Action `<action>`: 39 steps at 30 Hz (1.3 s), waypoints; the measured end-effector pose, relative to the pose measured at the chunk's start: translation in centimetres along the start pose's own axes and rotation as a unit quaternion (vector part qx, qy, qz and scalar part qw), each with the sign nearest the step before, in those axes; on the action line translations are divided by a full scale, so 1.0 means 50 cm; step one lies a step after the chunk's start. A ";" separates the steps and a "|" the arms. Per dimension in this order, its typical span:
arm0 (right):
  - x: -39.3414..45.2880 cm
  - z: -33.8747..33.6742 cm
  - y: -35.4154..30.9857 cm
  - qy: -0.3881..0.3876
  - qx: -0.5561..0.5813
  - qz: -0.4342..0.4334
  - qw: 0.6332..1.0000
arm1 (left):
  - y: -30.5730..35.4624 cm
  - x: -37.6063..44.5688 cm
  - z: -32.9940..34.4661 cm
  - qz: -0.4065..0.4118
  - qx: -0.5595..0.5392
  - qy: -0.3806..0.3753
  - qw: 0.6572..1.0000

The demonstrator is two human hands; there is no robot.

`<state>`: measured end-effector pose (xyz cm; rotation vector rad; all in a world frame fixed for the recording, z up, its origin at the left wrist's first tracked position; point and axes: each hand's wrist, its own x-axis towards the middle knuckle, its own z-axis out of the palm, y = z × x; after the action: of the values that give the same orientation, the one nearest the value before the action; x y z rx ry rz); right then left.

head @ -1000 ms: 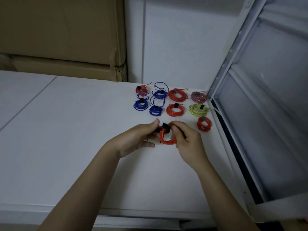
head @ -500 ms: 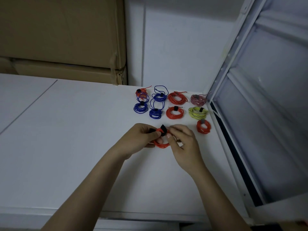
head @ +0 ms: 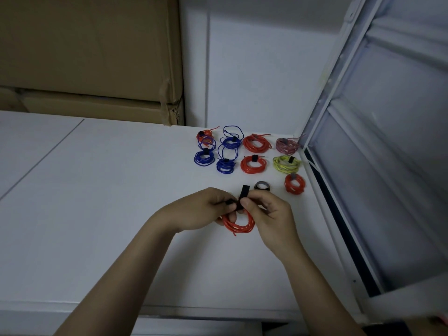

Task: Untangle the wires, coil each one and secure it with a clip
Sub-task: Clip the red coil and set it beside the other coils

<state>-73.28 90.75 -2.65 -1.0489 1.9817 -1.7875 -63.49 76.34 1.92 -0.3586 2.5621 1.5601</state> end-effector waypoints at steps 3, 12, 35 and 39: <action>-0.004 0.005 -0.005 0.035 -0.018 -0.006 0.999 | -0.003 -0.008 -0.002 0.006 -0.044 -0.035 0.998; -0.007 0.019 -0.018 0.106 -0.028 -0.062 0.992 | 0.012 -0.011 0.021 -0.033 -0.331 0.034 0.942; -0.008 0.004 -0.005 0.033 -0.077 -0.152 0.985 | 0.004 0.006 0.030 -0.013 -0.281 0.126 0.951; 0.004 -0.014 -0.009 0.017 -0.193 -0.254 0.948 | 0.004 0.009 0.035 -0.011 -0.224 0.133 0.965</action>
<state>-73.73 91.16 -2.05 -1.8015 2.2925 -1.6693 -64.04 77.91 1.19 -0.6788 2.3381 2.2160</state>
